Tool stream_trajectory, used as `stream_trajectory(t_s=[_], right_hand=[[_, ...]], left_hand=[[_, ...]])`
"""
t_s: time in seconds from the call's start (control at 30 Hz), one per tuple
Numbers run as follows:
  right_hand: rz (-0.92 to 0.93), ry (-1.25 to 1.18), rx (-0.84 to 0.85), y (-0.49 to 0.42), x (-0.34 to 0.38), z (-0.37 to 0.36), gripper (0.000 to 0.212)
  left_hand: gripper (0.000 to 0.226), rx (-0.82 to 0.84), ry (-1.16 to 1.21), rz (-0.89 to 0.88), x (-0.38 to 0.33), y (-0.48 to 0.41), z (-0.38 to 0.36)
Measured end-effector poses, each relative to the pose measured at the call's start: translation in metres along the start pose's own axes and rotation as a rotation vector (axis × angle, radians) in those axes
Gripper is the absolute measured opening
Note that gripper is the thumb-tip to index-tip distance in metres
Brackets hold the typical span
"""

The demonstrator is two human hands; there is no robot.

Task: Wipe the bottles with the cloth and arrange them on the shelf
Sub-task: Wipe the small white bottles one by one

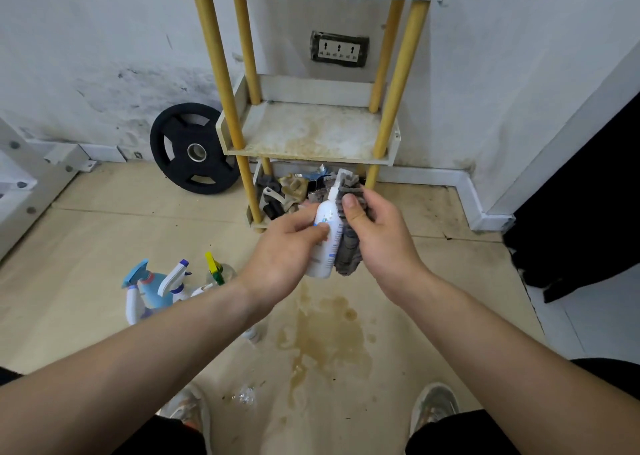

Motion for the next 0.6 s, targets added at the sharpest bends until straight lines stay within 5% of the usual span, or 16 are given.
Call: stream_trajectory(t_s=[0.13,0.27,0.6], right_hand=[[-0.104,-0.150,0.001,0.005,-0.011,-0.003,0.041],[-0.182,-0.274,-0.025,0.012,-0.025,-0.008,0.028],[-0.150,-0.212,0.026,0.016,-0.022,-0.016,0.040]], left_hand=[[0.042,0.057,0.005,-0.003,-0.001,0.001,-0.001],[0.034,-0.018,0.019,-0.043,-0.001,0.004,0.006],[0.026,-0.179,0.048,0.020,0.010,0.001,0.014]])
Point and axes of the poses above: each hand's wrist, its own y-axis away from the middle knuckle, its own z-axis out of the back of the hand, x = y × z, the point moved 10 cm from there along -y, towards the middle knuckle, and after that the axes turned 5 degrees about -y, right-handed, at the moved point
